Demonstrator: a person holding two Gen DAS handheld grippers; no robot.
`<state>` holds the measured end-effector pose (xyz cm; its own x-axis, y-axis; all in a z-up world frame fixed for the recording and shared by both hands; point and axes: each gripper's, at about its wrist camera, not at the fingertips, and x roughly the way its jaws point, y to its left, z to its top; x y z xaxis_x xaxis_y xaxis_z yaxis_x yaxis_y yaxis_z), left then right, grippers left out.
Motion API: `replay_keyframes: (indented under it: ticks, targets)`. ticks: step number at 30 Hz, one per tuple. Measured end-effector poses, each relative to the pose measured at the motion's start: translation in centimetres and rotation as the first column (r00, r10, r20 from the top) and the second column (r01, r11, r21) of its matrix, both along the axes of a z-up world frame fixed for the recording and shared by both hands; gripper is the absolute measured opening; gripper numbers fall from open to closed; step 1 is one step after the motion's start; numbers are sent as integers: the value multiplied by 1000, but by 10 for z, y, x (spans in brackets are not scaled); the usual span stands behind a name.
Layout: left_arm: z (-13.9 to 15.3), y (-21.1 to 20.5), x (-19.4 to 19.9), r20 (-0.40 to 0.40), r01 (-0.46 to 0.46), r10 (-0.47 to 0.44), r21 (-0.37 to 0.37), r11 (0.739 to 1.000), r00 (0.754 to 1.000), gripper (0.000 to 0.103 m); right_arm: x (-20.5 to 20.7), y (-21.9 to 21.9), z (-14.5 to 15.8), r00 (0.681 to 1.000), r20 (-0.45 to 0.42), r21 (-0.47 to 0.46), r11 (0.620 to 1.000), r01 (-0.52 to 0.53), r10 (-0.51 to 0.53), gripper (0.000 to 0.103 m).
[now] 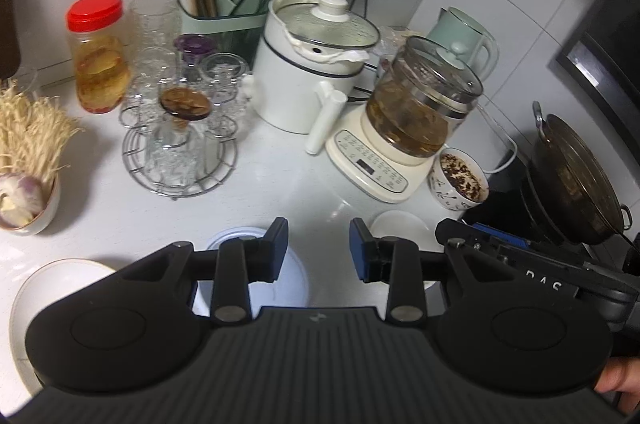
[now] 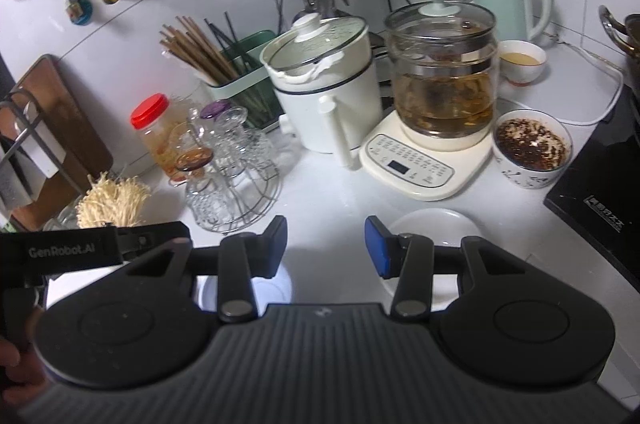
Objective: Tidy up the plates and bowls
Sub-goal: 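Move both grippers to the rim of the white bowl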
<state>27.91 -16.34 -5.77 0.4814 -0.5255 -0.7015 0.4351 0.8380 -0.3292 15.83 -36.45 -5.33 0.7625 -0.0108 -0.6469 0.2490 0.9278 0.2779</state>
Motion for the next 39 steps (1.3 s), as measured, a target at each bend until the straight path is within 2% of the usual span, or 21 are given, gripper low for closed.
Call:
replay_keyframes:
  ticks: [19,29,39]
  targets:
    - [-22,-78,11,-48,180,-180,-6,984,983,45,-25,-49,-14,984,-42,-8,985,175,-175,46]
    - [-44,-112,26,-110,213,-209,26,977,972,48,-22,-82,-34,969,-97,47,972,231,-226,46]
    - [-76,-145,49,-177,195,-185,39,980,967,49,1,-116,-62,963,-179,94,971,219,-200,46]
